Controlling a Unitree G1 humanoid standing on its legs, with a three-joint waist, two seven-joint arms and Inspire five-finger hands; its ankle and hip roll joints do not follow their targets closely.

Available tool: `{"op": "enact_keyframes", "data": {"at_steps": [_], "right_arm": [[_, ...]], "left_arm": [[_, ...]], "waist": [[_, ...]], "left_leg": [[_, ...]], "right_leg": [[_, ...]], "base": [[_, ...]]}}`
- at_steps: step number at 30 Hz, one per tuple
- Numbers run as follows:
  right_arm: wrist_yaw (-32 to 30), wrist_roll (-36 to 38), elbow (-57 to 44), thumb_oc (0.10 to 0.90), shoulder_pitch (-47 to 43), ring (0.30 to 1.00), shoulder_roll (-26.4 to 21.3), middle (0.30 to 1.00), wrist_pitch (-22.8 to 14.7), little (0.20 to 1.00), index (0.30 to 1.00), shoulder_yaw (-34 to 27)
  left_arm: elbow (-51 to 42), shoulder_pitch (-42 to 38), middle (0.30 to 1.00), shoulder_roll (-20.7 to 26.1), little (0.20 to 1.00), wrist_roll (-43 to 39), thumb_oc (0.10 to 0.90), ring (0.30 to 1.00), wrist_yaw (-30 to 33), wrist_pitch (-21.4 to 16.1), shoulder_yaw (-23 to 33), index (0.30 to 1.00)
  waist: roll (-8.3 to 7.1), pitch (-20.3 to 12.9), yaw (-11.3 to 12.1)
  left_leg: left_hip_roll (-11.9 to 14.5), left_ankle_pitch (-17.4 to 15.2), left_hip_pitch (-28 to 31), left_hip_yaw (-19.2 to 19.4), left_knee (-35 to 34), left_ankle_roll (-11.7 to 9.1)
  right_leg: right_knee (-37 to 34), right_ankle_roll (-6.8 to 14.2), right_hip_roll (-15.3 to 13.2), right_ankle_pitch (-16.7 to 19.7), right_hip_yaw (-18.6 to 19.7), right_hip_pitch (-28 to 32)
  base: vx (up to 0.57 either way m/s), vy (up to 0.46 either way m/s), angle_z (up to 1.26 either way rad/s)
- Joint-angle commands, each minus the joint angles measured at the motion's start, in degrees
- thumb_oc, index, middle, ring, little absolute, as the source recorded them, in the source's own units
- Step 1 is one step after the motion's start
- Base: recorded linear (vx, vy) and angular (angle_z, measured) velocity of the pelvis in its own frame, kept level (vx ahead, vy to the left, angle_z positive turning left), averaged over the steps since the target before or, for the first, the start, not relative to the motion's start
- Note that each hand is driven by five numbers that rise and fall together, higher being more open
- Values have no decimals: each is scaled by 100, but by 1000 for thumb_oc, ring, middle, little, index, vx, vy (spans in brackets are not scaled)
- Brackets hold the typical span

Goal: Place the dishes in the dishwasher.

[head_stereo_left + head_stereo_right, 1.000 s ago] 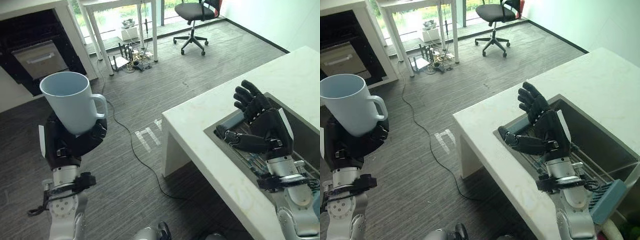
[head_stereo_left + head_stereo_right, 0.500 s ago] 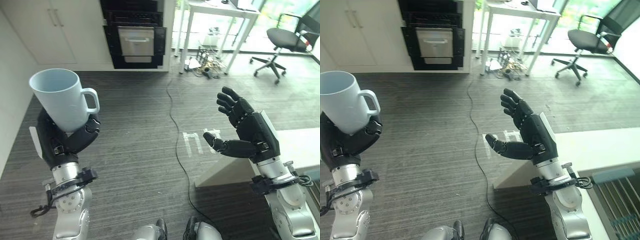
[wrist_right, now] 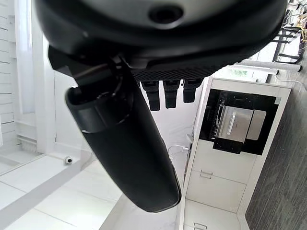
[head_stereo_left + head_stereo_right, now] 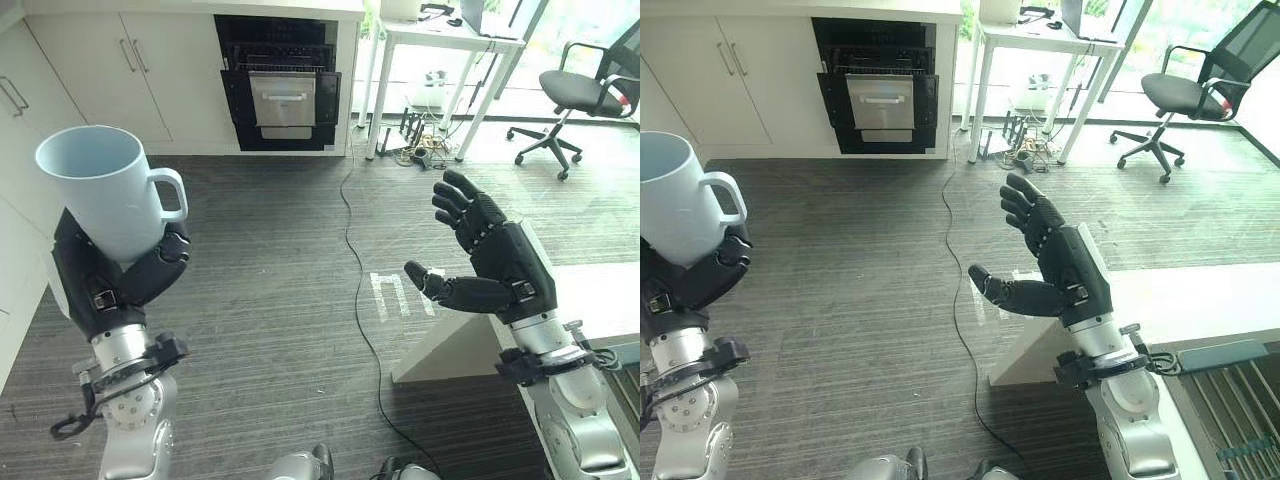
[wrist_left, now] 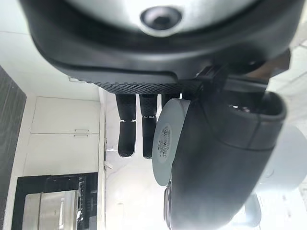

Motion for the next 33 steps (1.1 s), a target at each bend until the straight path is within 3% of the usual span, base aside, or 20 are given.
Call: {"op": "enact_keyframes", "data": {"at_steps": [1,2,7,13,14,16,17,19,21,23,24,28,33], "right_arm": [[-64,396,-341,800,-468,900,19,900,-462,900,900,-104],[230,663,-268,800,-58,900,-133,900,-583,900,900,-116],[19,623,-268,800,-285,900,-160,900,-376,900,900,-120],[41,540,-317,800,-101,900,-183,900,-458,900,900,-270],[38,545,-309,800,-93,900,-216,900,-470,900,900,-298],[6,532,-294,800,-54,900,-292,900,-506,900,900,-369],[-17,446,-230,800,-7,900,-325,900,-542,900,900,-470],[-6,443,-207,800,-19,900,-313,900,-517,900,900,-518],[72,468,-210,800,13,900,-294,900,-524,900,900,-577],[216,501,-289,800,127,900,-292,900,-534,900,900,-626],[219,481,-331,800,172,900,-338,900,-526,900,900,-613],[245,626,-330,800,246,900,-427,900,-554,900,900,-649],[-25,555,-500,800,225,900,-229,900,-458,900,900,-599]], "left_arm": [[-639,-376,300,351,300,312,400,300,37,-569,101,300],[-603,-389,300,629,300,414,400,300,-440,-778,-541,300],[-548,-447,300,403,300,274,400,300,-494,-703,-645,300],[-573,-383,300,349,300,160,400,300,-440,-789,-567,300],[-565,-366,300,334,300,153,400,300,-429,-816,-561,300],[-566,-325,300,303,300,94,400,300,-428,-890,-555,300],[-562,-291,300,256,300,-6,400,300,-526,-941,-533,300],[-606,-218,300,223,300,-70,400,300,-596,-932,-495,300],[-675,-54,300,196,300,-142,400,300,-655,-961,-399,300],[-721,81,300,184,300,-199,400,300,-610,-982,-313,300],[-690,96,300,162,300,-210,400,300,-604,-991,-290,300],[-652,141,300,190,300,-203,400,300,-591,-981,-254,300],[-630,-101,300,332,300,-591,400,300,-1002,-804,-107,300]], "waist": [[20,-513,-80],[126,-287,-652],[75,-472,-613],[43,-485,-612],[7,-466,-594],[-111,-383,-515],[-202,-264,-452],[-158,-180,-480],[-1,-191,-500],[120,-243,-482],[153,-290,-486],[178,-378,-468],[103,-444,-342]], "left_leg": [[508,-535,228,-146,143,-511],[174,-597,318,-284,143,-366],[190,-567,289,-215,143,-348],[359,-426,398,-14,143,-504],[341,-359,453,33,143,-541],[229,223,565,119,143,-694],[384,610,412,282,185,-891],[688,493,303,491,143,-851],[1168,374,11,402,143,-951],[1575,591,-452,105,143,-1170],[1681,613,-542,151,143,-1222],[1647,474,-510,185,143,-1215],[1090,75,-309,-3,143,-921]], "right_leg": [[31,229,66,-248,1,28],[31,105,620,-31,820,-429],[31,-42,810,-151,1037,-411],[31,-134,813,-280,872,-325],[31,-160,776,-292,853,-298],[31,-243,646,-312,808,-216],[31,-251,512,-345,733,-87],[31,-235,498,-303,605,-50],[31,-182,590,-364,585,-1],[31,-176,644,-516,653,83],[31,-167,593,-584,604,110],[31,-74,410,-588,478,146],[31,264,-6,-397,415,295]], "base": [[14,-48,-4],[27,-75,11],[57,-108,-16],[84,-178,-13],[89,-176,8],[129,-187,12],[147,-111,17],[38,41,37],[59,219,39],[184,359,46],[190,353,9],[160,292,-18],[184,307,18]]}}
